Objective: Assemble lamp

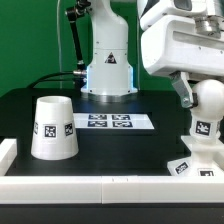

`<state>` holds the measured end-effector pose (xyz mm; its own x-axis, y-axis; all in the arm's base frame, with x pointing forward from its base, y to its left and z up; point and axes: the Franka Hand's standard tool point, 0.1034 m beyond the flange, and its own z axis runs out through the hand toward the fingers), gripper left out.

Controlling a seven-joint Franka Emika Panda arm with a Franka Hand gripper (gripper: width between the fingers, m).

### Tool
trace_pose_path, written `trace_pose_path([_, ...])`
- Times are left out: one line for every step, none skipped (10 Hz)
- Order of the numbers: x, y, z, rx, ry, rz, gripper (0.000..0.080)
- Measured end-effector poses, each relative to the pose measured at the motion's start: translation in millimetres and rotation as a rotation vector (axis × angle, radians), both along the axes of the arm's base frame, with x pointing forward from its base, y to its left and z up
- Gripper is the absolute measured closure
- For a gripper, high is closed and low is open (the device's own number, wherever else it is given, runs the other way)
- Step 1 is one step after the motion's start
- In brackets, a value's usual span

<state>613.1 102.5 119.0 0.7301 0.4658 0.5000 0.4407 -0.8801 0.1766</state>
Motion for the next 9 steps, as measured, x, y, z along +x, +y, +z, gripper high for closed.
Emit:
trace_pose_path([0.0,0.0,0.0,0.000,0.000,0.000,0.0101])
trace_pose_path([-0.4,0.0,0.6,0.000,0.000,0.000,0.0101])
trace_pose_path([-2.7,0.2,3.2,0.000,-0.001,0.001,0.0100])
trace_pose_path([-4.7,0.0,9.0,0.000,-0.003,0.002,0.0100])
trace_pose_path([-5.3,-0.6,16.5,-0.001,0.001,0.001,0.0100])
trace_pose_path([-3.9,-3.2,25.3,-0.003,0.004,0.000,0.0100])
trace_pose_path([-3.4,-4.9,29.4,-0.005,0.009,-0.001,0.0100])
trace_pose_path([-4.7,-2.7,27.3,-0.007,0.028,0.002,0.0100])
trace_pose_path([-5.0,-3.3,26.4,-0.007,0.028,0.001,0.0100])
